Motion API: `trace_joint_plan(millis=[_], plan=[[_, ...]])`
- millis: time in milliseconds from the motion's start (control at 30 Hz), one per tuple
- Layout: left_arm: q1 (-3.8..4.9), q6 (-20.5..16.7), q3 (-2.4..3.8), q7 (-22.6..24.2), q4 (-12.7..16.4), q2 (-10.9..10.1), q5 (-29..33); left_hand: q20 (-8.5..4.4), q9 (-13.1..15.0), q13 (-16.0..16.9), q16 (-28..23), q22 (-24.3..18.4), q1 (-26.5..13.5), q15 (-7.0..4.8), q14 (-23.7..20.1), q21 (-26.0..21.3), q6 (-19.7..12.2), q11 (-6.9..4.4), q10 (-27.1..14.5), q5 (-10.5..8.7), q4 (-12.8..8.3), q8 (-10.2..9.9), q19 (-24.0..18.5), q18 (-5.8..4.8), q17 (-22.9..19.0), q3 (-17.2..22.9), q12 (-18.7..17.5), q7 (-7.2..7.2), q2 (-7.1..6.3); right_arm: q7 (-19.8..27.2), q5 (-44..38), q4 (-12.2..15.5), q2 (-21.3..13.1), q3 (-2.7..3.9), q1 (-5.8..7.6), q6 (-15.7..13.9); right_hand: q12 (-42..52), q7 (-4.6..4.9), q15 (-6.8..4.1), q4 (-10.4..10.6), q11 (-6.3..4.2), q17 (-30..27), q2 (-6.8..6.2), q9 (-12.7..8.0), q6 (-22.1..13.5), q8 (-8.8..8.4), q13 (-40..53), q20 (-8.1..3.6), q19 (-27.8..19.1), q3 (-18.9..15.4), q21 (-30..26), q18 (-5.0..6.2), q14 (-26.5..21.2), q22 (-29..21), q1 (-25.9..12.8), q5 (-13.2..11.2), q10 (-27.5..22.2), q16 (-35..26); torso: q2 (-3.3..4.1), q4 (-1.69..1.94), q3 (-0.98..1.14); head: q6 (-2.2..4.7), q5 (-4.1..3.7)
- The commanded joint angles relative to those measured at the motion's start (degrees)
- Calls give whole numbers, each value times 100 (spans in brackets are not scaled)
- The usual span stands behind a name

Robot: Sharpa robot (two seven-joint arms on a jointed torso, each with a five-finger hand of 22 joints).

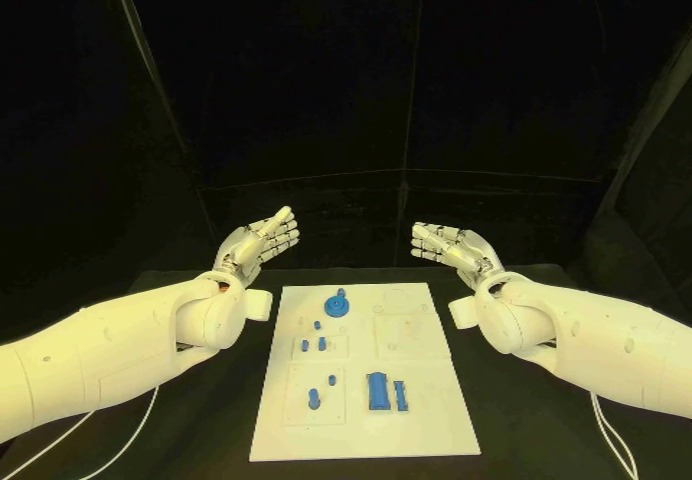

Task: Assemble the parts on the task board

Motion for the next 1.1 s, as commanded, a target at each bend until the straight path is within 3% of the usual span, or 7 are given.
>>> trace_joint_plan(millis=[33, 100, 133, 400, 433, 467, 1100], plan=[[-174, -943, 131, -38, 411, -66, -219, -300, -48, -46, -199, -290, -1475, -474, -1076, -65, -1088, -191, -1136, -70, -18, -73, -849, -215, -53, -192, -69, -191, 25, 267, 610, 484, -92, 31, -105, -955, -65, -213, -129, -65, -414, -159, -57, -109, -1118, -65, -52, -245, -1137, 361, -243, -226, -1318, -371, -1762, -223, -1253, -78, -64, 24, -2, 3, 15], [-310, -1298, 244, -59, 694, -120, -288, -349, -48, -46, -627, -340, -1722, -474, -1257, -65, -1270, -599, -1325, -70, -18, -73, -993, -215, -53, -595, -69, -600, 25, 333, 794, 766, -148, 53, -173, -1247, -65, -247, -129, -65, -414, -159, -57, -109, -1298, -65, -52, -284, -1319, 361, -282, -289, -1529, -431, -2042, -259, -1454, -78, -64, 24, -2, 3, 15], [-373, -1461, 297, -69, 825, -145, -319, -373, -48, -46, -627, -364, -1842, -474, -1342, -65, -1359, -599, -1418, -70, -18, -73, -1062, -230, -53, -595, -69, -600, 25, 362, 875, 891, -173, 62, -202, -1376, -65, -649, -129, -65, -414, -159, -57, -109, -1384, -65, -52, -302, -1407, 361, -303, -289, -1631, -459, -2179, -274, -1550, -78, -64, 24, -2, 3, 15], [-713, -2350, 581, -123, 1534, -279, -492, -526, -48, -46, -627, -910, -2595, -474, -1892, -65, -1915, -599, -2001, -70, -18, -73, -1496, -710, -53, -595, -69, -600, 25, 500, 1260, 1484, -290, 108, -343, -1990, -65, -649, -129, -65, -414, -159, -57, -109, -1935, -65, -52, -748, -1965, 361, -750, -351, -2280, -642, -3046, -679, -2170, -78, -64, 24, -2, 3, 15], [-736, -2408, 600, -126, 1581, -288, -503, -937, -48, -46, -627, -910, -2679, -474, -1954, -65, -1979, -599, -2064, -70, -18, -73, -1545, -710, -53, -595, -69, -600, 25, 506, 1275, 1508, -295, 110, -349, -2015, -65, -649, -129, -65, -414, -159, -57, -109, -1992, -65, -52, -748, -2025, 361, -750, -351, -2348, -661, -3137, -679, -2235, -78, -64, 24, -2, 3, 15], [-754, -2455, 615, -129, 1618, -295, -512, -937, -48, -46, -627, -910, -2755, -474, -2007, -65, -2034, -599, -2125, -70, -18, -73, -1587, -710, -53, -595, -69, -600, 25, 509, 1284, 1521, -298, 111, -352, -2028, -65, -649, -129, -65, -414, -159, -57, -109, -2046, -65, -52, -748, -2081, 361, -750, -753, -2412, -679, -3223, -679, -2294, -78, -64, 24, -2, 3, 15], [-783, -2532, 639, -134, 1680, -307, -527, -937, -48, -46, -627, -910, -3774, -474, -2754, -65, -2790, -599, -2910, -70, -18, -73, -2164, -710, -53, -595, -69, -600, 25, 510, 1285, 1523, -298, 111, -353, -2030, -65, -649, -129, -65, -414, -159, -57, -109, -2791, -65, -52, -748, -2836, 361, -750, -753, -3289, -1134, -4395, -679, -3128, -78, -64, 24, -2, 3, 15]])
